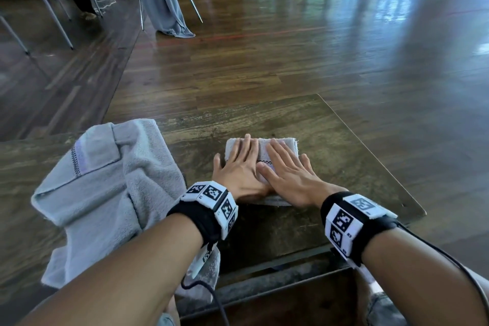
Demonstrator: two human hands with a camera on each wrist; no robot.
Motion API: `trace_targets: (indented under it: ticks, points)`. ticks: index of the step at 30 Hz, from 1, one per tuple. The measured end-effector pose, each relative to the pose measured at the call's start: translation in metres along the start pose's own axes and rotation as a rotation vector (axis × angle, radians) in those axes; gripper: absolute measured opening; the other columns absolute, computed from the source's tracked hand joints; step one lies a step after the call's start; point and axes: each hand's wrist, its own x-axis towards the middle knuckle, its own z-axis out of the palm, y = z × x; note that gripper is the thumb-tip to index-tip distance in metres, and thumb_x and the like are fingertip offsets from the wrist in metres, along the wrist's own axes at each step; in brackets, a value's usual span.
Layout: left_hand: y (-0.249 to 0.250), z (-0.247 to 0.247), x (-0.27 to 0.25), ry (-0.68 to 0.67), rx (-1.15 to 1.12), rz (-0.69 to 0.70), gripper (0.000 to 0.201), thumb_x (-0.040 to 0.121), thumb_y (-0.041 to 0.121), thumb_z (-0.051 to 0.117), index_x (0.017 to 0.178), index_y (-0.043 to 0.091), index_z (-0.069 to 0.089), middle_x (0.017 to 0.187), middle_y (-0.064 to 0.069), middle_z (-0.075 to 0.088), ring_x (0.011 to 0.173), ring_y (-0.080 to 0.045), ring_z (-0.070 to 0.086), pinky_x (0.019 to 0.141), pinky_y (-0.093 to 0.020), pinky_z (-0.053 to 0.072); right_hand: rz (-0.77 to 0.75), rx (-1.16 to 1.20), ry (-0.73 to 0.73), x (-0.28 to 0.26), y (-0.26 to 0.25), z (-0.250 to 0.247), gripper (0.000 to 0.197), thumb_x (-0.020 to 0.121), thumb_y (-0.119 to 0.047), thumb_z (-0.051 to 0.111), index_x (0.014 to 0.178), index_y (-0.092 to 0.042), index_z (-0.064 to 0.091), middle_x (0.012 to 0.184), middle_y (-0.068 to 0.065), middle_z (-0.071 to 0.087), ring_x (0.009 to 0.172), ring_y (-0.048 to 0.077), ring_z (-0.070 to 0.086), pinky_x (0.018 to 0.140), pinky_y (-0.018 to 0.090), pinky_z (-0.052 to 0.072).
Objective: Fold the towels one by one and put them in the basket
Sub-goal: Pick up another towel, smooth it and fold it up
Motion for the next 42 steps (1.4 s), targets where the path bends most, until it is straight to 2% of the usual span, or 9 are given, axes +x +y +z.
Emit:
trace_targets:
  ticks: [13,18,21,23,25,28,30,33,42]
  points:
    - [-0.010,-0.015,0.002,-0.209,0.027,-0.085,0.135,0.051,0.099,0.050,0.146,0.046,-0.029,0.153,0.017,-0.042,0.142,-0.005,-0.037,0.112,-0.061,-0.024,0.090,-0.070,-0.072,-0.011,0.018,-0.011,0.073,0.103,-0.061,0.008,0.155,-0.024,-0.028,0.159,-0.014,-0.038,0.146,0.001,-0.030,0.124,0.042,-0.015]
    - [-0.022,-0.026,-0.004,-0.240,-0.008,-0.203,0.125,0.053,0.098,0.045,0.146,0.053,-0.024,0.156,0.016,-0.036,0.147,-0.016,-0.030,0.110,-0.064,-0.023,0.111,-0.059,-0.074,-0.016,0.021,-0.012,0.075,0.103,-0.061,0.010,0.155,-0.024,-0.029,0.160,-0.013,-0.037,0.149,0.002,-0.026,0.125,0.046,-0.012]
    - [-0.028,-0.027,-0.006,-0.102,-0.095,-0.300,0.106,0.071,0.087,0.037,0.156,0.041,-0.008,0.165,0.005,-0.017,0.152,-0.021,-0.016,0.112,-0.063,-0.018,0.116,-0.058,-0.066,-0.015,0.021,-0.011,0.076,0.102,-0.062,0.010,0.155,-0.023,-0.028,0.161,-0.011,-0.036,0.149,0.004,-0.026,0.125,0.045,-0.013]
    - [-0.026,-0.025,-0.007,0.070,-0.092,-0.340,0.090,0.082,0.078,0.033,0.152,0.022,0.028,0.165,-0.004,0.013,0.152,-0.028,0.011,0.115,-0.063,-0.006,0.113,-0.055,-0.055,-0.014,0.020,-0.010,0.076,0.103,-0.062,0.011,0.155,-0.022,-0.027,0.161,-0.010,-0.035,0.150,0.004,-0.026,0.124,0.044,-0.014]
    - [-0.021,-0.023,-0.006,0.193,-0.073,-0.343,0.069,0.086,0.071,0.039,0.120,0.015,0.057,0.146,-0.007,0.040,0.137,-0.032,0.037,0.115,-0.061,0.007,0.118,-0.043,-0.037,-0.013,0.019,-0.009,0.077,0.103,-0.061,0.013,0.156,-0.021,-0.026,0.162,-0.009,-0.033,0.150,0.006,-0.024,0.124,0.043,-0.015]
    - [-0.012,-0.026,-0.009,0.288,-0.193,-0.318,0.046,0.082,0.062,0.055,0.081,0.016,0.058,0.112,-0.006,0.059,0.114,-0.032,0.056,0.109,-0.057,0.030,0.109,-0.033,0.004,-0.015,0.016,-0.007,0.077,0.103,-0.061,0.015,0.158,-0.020,-0.020,0.165,-0.007,-0.028,0.153,0.009,-0.020,0.124,0.045,-0.012]
    - [-0.007,-0.032,-0.013,0.332,-0.368,-0.238,0.040,0.080,0.048,0.063,0.062,0.018,0.045,0.072,0.002,0.058,0.079,-0.020,0.065,0.083,-0.035,0.054,0.079,-0.029,0.067,-0.020,0.011,-0.008,0.077,0.103,-0.061,0.021,0.162,-0.018,-0.006,0.170,-0.003,-0.013,0.156,0.015,-0.006,0.126,0.047,-0.001]
    - [0.003,-0.044,-0.021,0.350,-0.616,-0.116,0.041,0.080,0.029,0.065,0.052,0.023,0.037,0.043,0.010,0.040,0.038,-0.010,0.040,0.036,-0.017,0.030,0.126,0.065,0.251,-0.022,0.007,-0.022,0.056,0.100,-0.059,0.038,0.138,-0.018,0.043,0.150,0.007,0.045,0.129,0.028,0.051,0.106,0.046,0.041]
    - [-0.007,-0.126,-0.111,0.560,-1.022,-0.069,0.007,0.071,0.026,0.065,0.069,0.020,0.068,0.068,-0.001,0.068,0.072,-0.025,0.067,0.063,-0.034,0.048,0.040,0.951,0.281,-0.026,-0.086,-0.063,0.045,0.098,-0.059,0.051,0.097,-0.018,0.069,0.079,-0.009,0.075,0.075,0.011,0.070,0.062,0.024,0.052]
